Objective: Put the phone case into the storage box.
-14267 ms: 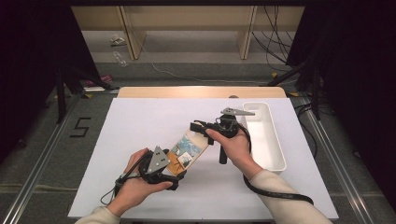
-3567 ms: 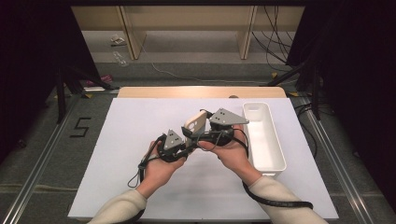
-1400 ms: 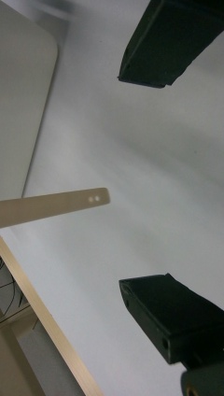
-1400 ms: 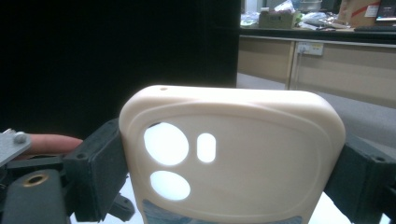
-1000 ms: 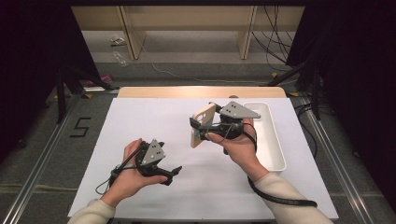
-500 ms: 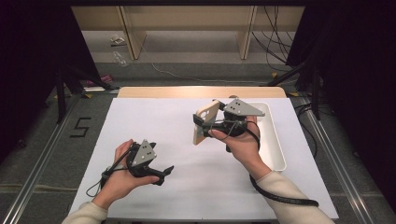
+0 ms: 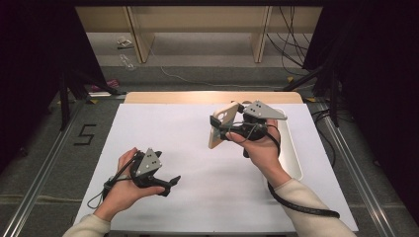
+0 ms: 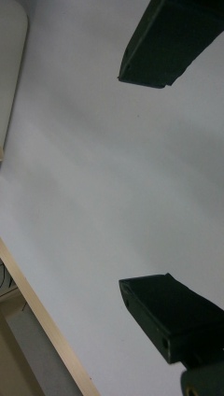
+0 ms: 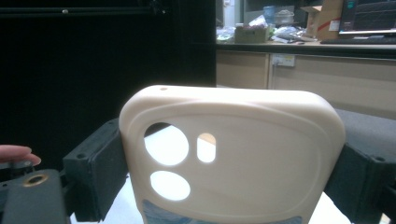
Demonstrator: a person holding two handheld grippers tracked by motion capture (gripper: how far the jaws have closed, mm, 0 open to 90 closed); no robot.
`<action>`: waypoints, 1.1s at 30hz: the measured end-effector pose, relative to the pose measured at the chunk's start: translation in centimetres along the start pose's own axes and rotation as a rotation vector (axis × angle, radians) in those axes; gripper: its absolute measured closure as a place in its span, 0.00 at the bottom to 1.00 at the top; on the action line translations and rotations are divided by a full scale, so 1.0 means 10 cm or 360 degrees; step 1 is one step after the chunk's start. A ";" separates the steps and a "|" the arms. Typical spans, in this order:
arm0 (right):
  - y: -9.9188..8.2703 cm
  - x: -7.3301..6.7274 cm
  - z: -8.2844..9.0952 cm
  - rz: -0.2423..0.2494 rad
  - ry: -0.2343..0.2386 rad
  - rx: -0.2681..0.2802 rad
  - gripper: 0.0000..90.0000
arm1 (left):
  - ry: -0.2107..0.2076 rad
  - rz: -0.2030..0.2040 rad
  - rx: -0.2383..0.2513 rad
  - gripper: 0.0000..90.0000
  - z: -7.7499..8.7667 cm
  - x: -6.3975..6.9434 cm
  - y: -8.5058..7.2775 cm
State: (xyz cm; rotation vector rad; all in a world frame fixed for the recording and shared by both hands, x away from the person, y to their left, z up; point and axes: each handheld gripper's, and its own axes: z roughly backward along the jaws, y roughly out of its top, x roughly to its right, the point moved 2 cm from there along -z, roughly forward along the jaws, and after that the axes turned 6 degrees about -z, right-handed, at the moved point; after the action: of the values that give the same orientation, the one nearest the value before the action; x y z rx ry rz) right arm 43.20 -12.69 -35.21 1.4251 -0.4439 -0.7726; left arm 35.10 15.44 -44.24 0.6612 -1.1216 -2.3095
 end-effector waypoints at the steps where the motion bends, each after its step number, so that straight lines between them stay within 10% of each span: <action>1: 0.01 0.01 0.01 0.0000 -0.0006 0.0002 0.14 | 0.0002 0.0002 0.0001 0.03 0.00 0.00 0.00; 33: 0.12 0.20 0.10 -0.0042 -0.0095 0.0031 0.14 | -0.0006 0.0025 -0.0029 0.03 -0.02 -0.02 -0.04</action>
State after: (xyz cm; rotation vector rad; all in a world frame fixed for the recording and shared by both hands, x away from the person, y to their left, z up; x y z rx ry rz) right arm 44.14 -14.89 -34.27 1.4316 -0.4806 -0.8357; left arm 35.23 15.66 -44.63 0.6393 -1.1025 -2.3058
